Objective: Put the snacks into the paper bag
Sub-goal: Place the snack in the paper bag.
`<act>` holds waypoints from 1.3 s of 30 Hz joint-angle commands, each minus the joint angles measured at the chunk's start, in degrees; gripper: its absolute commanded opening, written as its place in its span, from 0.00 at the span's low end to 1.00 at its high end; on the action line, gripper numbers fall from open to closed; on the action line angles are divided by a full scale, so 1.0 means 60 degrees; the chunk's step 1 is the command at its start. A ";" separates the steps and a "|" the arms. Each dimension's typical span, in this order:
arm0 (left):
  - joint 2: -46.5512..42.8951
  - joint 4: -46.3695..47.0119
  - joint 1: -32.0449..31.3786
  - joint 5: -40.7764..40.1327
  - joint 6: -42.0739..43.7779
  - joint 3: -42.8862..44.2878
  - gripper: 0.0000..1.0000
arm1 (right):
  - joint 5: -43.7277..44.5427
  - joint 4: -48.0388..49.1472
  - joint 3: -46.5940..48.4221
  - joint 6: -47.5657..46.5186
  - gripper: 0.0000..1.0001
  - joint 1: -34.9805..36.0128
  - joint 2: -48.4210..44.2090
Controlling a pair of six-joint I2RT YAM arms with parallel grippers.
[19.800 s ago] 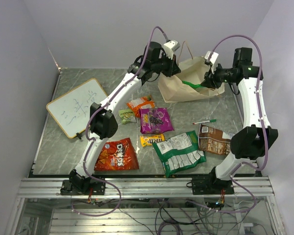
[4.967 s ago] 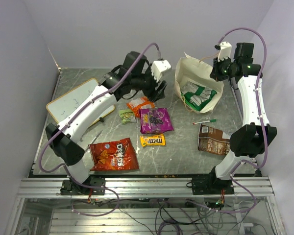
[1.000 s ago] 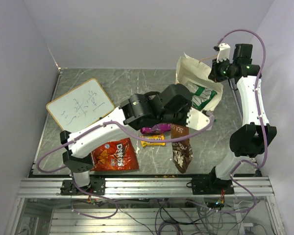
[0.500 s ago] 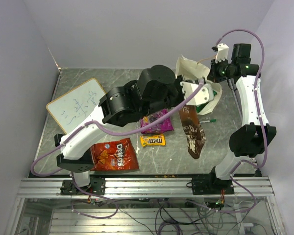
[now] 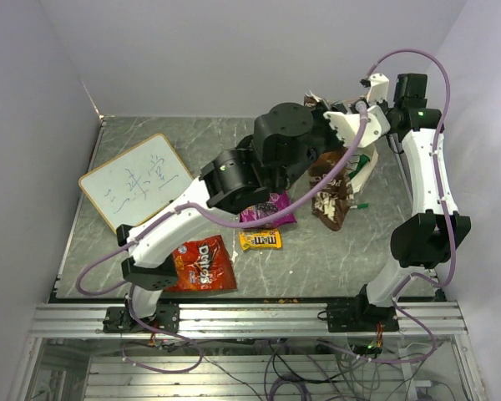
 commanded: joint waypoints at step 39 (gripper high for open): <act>0.1855 0.5889 0.1769 -0.0080 0.1596 -0.0046 0.07 | -0.0429 -0.0388 -0.0415 0.0118 0.00 0.0388 -0.0299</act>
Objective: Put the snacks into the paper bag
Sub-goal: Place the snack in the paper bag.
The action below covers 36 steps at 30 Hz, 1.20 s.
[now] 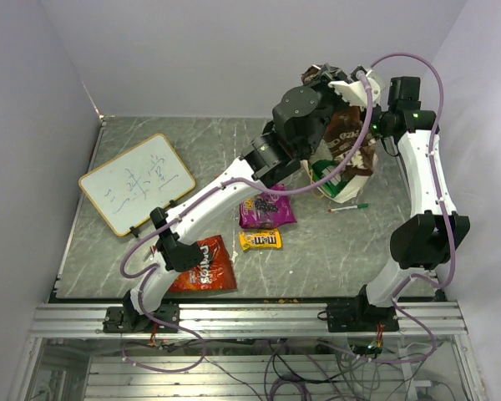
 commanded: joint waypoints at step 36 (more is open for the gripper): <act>-0.0585 -0.0197 0.0377 0.0191 -0.0413 -0.3703 0.07 | -0.0342 -0.0252 0.0147 0.0537 0.00 0.0156 -0.0254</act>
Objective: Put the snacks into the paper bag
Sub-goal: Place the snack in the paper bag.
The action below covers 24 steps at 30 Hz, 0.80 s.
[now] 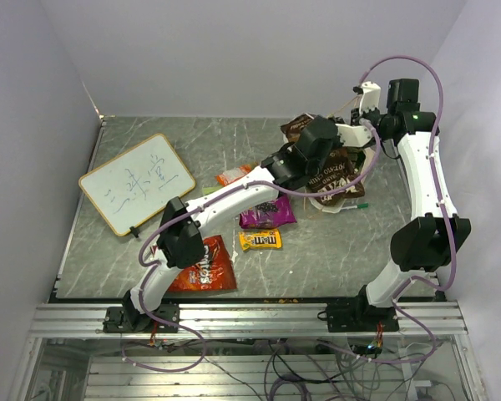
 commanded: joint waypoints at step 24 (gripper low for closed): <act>-0.0329 0.1284 -0.0131 -0.0669 0.0859 0.1772 0.07 | -0.0243 0.0096 0.0513 0.0529 0.00 0.0050 0.0283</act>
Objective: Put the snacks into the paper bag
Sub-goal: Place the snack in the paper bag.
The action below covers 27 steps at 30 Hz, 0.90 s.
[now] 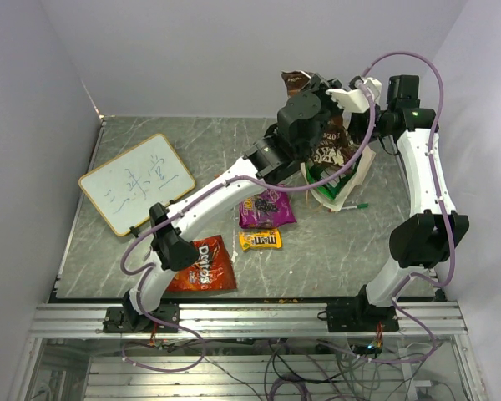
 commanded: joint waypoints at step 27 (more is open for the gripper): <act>-0.0443 -0.4508 -0.1663 0.0930 -0.1537 -0.2566 0.07 | -0.0803 0.0138 0.1220 0.1030 0.00 -0.0355 0.0760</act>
